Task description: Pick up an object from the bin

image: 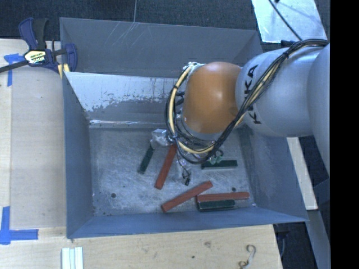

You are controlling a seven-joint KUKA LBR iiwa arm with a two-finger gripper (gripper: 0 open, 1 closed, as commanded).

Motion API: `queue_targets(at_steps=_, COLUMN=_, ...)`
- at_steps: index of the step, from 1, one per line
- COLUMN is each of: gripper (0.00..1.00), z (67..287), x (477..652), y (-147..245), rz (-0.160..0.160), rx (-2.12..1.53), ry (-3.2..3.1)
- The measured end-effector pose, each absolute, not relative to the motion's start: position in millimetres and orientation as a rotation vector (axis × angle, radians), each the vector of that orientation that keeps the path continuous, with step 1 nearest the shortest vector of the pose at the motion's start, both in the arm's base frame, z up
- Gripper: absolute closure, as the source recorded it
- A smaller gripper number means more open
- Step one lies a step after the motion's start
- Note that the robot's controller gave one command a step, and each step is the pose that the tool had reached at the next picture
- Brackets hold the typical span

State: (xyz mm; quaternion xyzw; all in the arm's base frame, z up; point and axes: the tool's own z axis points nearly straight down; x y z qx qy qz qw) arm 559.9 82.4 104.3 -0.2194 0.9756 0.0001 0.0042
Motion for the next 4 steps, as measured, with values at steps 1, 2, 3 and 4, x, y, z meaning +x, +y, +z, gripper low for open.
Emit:
queue_targets(at_steps=1, gripper=0.00, z=71.7, x=565.8, y=91.6, rz=0.000, rx=-0.775, ry=3.037)
queue_targets(at_steps=2, gripper=0.00, z=72.6, x=567.2, y=91.2, rz=0.001, rx=-0.766, ry=3.040)
queue_targets(at_steps=3, gripper=1.00, z=73.8, x=568.6, y=91.4, rz=0.001, rx=-0.765, ry=3.036)
queue_targets(at_steps=4, gripper=1.00, z=85.5, x=570.0, y=91.4, rz=0.000, rx=-0.759, ry=3.042)
